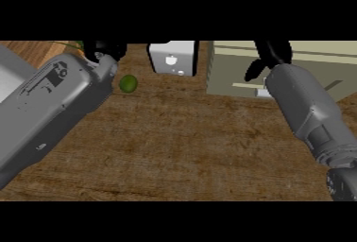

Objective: Pick up the can, place it into the drawer and close the drawer

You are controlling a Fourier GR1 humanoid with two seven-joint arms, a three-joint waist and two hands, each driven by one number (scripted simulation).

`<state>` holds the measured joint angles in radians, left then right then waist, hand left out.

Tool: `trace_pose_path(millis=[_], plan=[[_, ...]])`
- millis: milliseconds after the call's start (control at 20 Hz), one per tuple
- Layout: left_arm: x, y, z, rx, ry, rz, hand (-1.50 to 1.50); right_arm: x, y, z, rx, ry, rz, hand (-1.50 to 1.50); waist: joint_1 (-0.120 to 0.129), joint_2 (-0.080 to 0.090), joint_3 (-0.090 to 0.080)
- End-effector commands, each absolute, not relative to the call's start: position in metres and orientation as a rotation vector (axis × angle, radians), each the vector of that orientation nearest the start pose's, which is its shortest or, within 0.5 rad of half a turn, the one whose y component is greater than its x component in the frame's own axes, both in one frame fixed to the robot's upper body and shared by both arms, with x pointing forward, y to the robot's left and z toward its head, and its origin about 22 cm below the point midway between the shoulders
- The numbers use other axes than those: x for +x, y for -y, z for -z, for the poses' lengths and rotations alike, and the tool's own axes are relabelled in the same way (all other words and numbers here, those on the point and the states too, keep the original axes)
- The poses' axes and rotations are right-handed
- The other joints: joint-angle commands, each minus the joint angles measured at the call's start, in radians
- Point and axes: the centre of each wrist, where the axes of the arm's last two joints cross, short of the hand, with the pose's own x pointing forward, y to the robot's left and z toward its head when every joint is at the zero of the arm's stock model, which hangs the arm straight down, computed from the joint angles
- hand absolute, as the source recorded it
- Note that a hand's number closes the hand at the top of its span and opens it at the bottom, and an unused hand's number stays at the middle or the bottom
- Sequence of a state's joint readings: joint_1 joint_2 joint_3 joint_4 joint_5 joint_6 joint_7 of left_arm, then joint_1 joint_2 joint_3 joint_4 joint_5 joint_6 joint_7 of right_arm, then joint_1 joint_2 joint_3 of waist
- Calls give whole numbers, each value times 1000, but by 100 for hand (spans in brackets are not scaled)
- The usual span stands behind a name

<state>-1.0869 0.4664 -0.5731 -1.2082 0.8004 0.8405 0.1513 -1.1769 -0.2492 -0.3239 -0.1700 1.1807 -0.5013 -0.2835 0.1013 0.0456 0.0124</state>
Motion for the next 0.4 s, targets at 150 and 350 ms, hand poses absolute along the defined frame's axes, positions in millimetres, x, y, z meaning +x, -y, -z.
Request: trace_pose_path(millis=[150,350], plan=[[380,-123,-228,33,1735,-127,-150,471,187,-112,-743,1812,-555,-150,21,-14,-5],[378,-126,-229,6,1718,-141,-150,472,192,-117,-698,1844,-524,-150,10,-12,-9]])
